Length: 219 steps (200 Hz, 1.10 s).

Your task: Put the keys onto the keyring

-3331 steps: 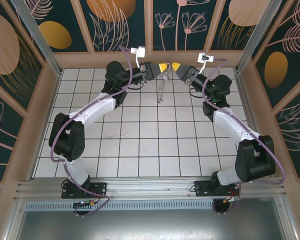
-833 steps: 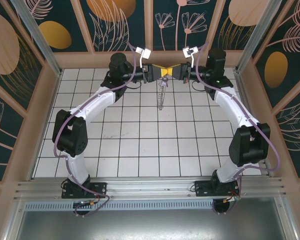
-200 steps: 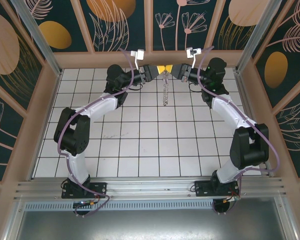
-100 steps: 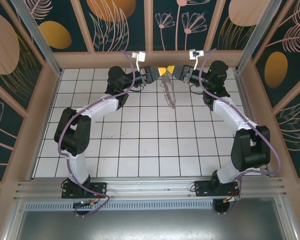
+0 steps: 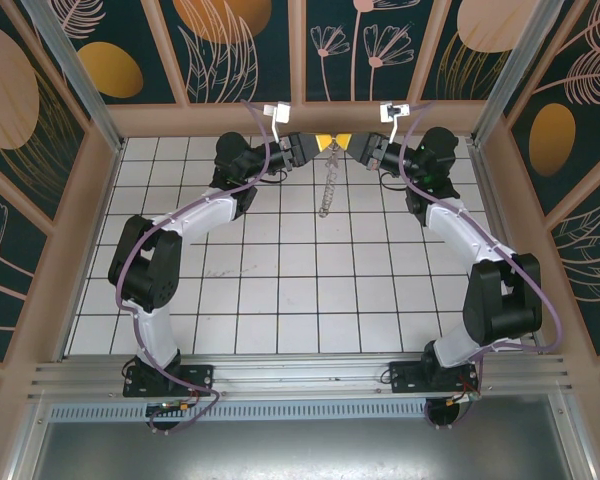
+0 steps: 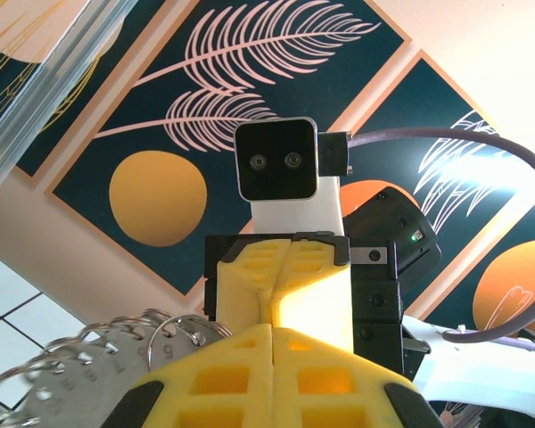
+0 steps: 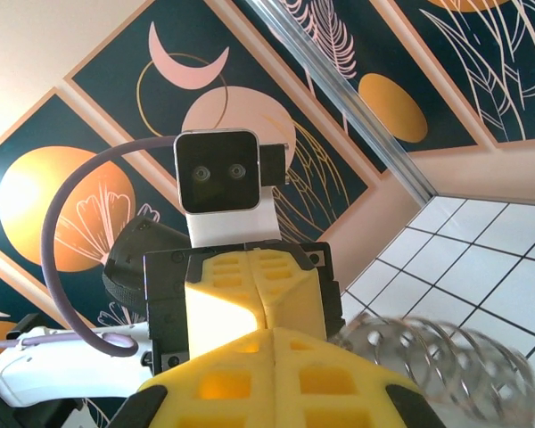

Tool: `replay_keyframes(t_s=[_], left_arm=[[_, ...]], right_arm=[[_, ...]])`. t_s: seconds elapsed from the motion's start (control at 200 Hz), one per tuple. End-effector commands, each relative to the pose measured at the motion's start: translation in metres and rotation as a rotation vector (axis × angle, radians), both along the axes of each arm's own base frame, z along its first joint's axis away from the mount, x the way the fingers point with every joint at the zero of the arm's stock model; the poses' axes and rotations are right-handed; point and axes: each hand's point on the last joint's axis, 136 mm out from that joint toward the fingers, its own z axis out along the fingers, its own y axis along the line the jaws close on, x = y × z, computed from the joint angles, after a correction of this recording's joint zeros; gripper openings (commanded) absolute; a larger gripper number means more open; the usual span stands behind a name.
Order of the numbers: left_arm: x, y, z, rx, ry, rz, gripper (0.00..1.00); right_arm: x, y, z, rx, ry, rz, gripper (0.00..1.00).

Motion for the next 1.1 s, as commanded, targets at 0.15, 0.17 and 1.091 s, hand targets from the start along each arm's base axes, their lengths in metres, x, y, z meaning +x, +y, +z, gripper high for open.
replay_keyframes(t_s=[0.15,0.17,1.091], left_arm=[[-0.014,0.007,0.033,-0.057,-0.116,0.002,0.00],[-0.014,0.006,0.034,-0.057,-0.117,0.001,0.00],[-0.019,0.008,0.040,-0.073,-0.128,-0.013,0.00]], right_arm=[[-0.018,-0.001,0.021,0.028,-0.084,0.038,0.11],[-0.018,-0.001,0.021,0.028,-0.084,0.037,0.11],[-0.006,0.005,0.002,0.022,-0.029,0.030,0.29]])
